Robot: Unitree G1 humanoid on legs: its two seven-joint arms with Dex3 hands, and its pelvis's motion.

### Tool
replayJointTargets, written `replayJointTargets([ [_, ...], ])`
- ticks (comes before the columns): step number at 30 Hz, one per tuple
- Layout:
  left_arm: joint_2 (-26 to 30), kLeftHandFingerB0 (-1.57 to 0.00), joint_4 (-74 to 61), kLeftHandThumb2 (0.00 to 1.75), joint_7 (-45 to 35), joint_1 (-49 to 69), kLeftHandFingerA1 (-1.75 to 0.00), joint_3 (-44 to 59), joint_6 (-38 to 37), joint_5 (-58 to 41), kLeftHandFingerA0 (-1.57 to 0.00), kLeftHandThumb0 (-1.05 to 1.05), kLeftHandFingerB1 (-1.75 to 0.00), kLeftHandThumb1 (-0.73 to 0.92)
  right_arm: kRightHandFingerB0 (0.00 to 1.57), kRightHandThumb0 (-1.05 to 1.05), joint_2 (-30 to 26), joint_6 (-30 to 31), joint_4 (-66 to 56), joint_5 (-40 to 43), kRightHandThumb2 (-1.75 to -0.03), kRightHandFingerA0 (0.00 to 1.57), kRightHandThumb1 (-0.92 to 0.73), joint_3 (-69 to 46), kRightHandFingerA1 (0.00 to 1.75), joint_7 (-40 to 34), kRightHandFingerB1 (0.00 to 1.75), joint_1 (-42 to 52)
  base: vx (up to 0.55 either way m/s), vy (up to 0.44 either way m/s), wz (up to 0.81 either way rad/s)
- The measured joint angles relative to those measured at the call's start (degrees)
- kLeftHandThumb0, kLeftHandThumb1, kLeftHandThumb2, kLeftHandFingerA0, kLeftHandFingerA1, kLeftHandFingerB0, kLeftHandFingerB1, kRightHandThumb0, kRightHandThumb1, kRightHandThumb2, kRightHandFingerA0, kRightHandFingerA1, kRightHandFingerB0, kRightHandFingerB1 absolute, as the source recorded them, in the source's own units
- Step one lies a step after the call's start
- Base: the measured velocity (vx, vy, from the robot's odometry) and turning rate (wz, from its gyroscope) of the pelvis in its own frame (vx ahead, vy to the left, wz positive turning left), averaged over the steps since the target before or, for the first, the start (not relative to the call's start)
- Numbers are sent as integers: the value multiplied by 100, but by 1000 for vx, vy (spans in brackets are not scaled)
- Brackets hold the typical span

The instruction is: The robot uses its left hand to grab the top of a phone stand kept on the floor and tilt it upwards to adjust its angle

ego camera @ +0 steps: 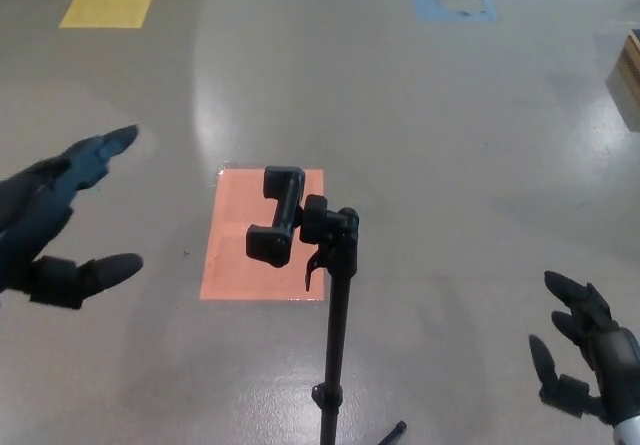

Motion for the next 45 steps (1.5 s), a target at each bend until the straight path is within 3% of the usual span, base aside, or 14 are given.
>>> replayJointTargets([
  [1,22,0,-11,64,27,-84,-30,-84,-20,96,-24,-89,-19,74,0,-35,0,-9,3,-1,-111,1,-56,0,47,0,48,-29,0,0,0],
  [3,43,-1,-14,96,66,-186,-42,-198,-36,214,-18,-87,-18,58,0,-35,0,-17,8,0,-111,1,-56,-1,47,0,48,-60,0,0,0],
  [4,56,0,-14,63,100,-265,-29,-284,-52,305,-25,-91,-18,76,0,-35,0,-22,10,-1,-111,1,-56,0,48,0,48,-80,0,0,0],
  [5,65,0,-13,63,120,-317,-29,-342,-58,374,-25,-91,-18,76,0,-35,0,-25,12,-1,-111,1,-56,0,48,0,48,-91,0,0,0],
  [6,75,0,-12,98,145,-369,-43,-407,-67,442,-20,-93,-9,63,0,-35,0,-29,14,0,-111,1,-56,0,48,0,48,-102,0,0,0],
  [35,654,0,1321,94,1482,-2502,-31,-2270,-612,2372,-16,-96,0,65,0,-35,-2,-108,305,6,-111,0,-56,-13,47,0,47,-714,0,0,0],
  [36,683,0,1431,62,1584,-2595,-26,-2341,-660,2435,-15,-82,0,72,0,-35,-2,-110,314,6,-111,1,-56,-12,47,0,47,-720,0,0,0],
  [37,694,0,1471,62,1625,-2631,-26,-2371,-680,2460,-15,-82,0,72,0,-35,-2,-111,317,6,-111,1,-56,-12,47,-1,47,-721,0,0,0],
  [38,704,0,1508,96,1663,-2664,-27,-2397,-700,2485,-6,-91,-8,62,0,-35,-2,-113,320,5,-111,1,-57,-12,47,-1,47,-722,0,0,0],
  [40,760,0,1667,97,1852,-2822,-24,-2522,-818,2615,-13,-100,0,68,1,-34,-1,-124,323,6,-111,1,-56,-11,47,-1,47,-721,0,0,0],
  [41,780,0,1707,97,1909,-2866,-20,-2561,-857,2655,-7,-100,-1,68,14,-67,-1,-129,323,6,-65,24,-88,-11,33,-1,27,-721,0,0,0],
  [42,818,0,1782,97,2009,-2939,-20,-2628,-918,2717,-7,-100,-1,68,14,-67,-1,-138,323,6,-65,24,-88,-12,33,-1,27,-719,0,0,0],
  [43,847,0,1842,98,2084,-2992,-10,-2679,-960,2761,-10,-102,0,69,0,-34,-2,-143,323,6,-111,0,-57,-13,47,-1,47,-718,0,0,0],
  [45,883,0,1932,97,2204,-3072,-10,-2746,-1025,2841,-7,-101,-1,68,0,-34,-2,-151,323,7,-111,0,-57,-13,47,-1,47,-715,0,0,0],
])
